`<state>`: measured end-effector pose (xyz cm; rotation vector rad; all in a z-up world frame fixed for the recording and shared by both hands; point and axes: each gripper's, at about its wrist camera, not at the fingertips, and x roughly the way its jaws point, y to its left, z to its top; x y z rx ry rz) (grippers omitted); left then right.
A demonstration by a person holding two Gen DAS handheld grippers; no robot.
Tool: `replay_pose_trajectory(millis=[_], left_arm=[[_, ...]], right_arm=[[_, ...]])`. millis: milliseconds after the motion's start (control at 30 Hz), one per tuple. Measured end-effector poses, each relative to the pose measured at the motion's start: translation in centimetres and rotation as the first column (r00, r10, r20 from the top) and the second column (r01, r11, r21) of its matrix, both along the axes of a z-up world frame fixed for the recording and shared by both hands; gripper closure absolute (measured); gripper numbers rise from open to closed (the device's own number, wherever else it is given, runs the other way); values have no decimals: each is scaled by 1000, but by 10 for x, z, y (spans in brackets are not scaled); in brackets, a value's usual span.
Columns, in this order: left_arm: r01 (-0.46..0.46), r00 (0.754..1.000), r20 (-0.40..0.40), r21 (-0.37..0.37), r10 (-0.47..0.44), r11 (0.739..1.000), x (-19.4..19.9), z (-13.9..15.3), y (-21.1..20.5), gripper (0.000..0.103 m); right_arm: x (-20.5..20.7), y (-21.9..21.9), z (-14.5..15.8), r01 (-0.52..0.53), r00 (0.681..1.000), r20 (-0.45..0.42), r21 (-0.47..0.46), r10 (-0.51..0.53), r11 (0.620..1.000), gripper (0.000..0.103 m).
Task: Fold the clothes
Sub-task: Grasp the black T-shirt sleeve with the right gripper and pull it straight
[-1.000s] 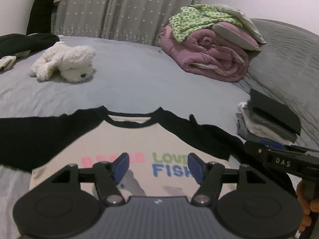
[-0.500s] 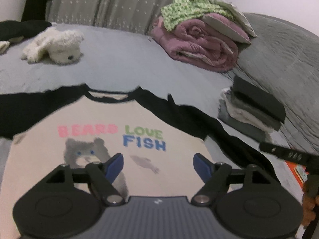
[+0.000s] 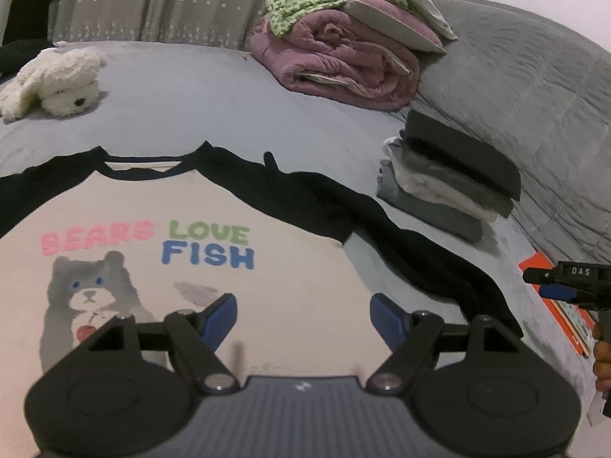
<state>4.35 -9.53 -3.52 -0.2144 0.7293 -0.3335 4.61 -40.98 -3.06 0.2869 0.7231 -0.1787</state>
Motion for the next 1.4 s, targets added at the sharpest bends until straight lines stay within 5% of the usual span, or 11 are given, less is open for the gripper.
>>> replay_pose_trajectory(millis=[200,333,633,867,1400], left_arm=[[25,1000,-11,22,-24,999,1,-6,-7,25],[33,999,-26,30,-32,999,2,-10,-10,25],[51,999,-23,72,-50,996,5,-15,-19,25],[47,999,-26,53,-46,997,8,-15,-17,25],[52,998,-47,62,-50,997,12,-21,-20,25]], right_arm=[[5,-1,-24,-70,993,-99,-46,66,996,51],[12,-7,-40,-82,986,-150,-49,74,995,99],[31,-33,-1,65,998,-13,-102,-67,993,100],[76,-57,18,131,991,13,-251,-132,959,100],[169,-83,-55,148,972,-117,-366,-203,919,99]])
